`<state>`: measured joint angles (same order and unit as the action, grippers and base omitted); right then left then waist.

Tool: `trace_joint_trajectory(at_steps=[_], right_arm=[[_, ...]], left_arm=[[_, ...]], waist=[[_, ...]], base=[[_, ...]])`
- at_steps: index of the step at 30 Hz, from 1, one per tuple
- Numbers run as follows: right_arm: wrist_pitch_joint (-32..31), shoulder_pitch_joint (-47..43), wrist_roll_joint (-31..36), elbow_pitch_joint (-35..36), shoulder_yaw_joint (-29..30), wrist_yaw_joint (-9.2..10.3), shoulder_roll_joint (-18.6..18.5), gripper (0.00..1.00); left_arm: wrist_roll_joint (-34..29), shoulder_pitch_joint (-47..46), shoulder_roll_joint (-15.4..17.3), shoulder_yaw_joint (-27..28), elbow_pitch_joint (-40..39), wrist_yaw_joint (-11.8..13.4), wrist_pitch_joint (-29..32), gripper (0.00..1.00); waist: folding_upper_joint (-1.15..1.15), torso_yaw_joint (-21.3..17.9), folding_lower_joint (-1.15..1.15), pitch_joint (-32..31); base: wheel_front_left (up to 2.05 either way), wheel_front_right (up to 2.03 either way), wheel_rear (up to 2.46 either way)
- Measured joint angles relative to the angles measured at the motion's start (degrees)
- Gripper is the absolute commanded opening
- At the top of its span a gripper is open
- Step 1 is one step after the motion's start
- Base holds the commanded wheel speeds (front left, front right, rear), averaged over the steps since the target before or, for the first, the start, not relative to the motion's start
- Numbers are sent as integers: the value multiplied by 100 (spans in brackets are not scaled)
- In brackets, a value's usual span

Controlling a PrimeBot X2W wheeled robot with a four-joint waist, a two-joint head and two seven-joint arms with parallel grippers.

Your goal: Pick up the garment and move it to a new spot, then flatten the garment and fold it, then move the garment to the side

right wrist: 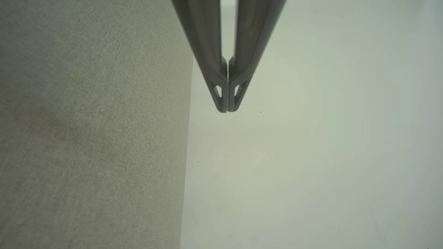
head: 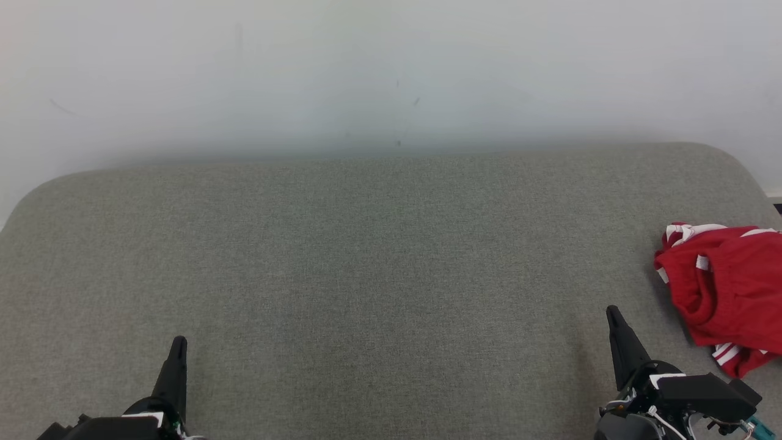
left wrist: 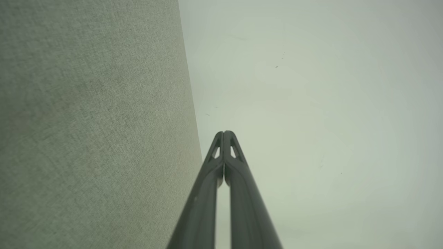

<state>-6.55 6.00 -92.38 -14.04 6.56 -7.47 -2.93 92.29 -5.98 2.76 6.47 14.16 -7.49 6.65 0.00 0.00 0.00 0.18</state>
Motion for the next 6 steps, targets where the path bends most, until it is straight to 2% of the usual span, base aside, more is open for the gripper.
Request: trace_joint_trajectory(at_steps=[6], right_arm=[[0,0,0,0,0,0,0,0]], left_arm=[[0,0,0,0,0,0,0,0]], waist=[[0,0,0,0]], base=[[0,0,0]])
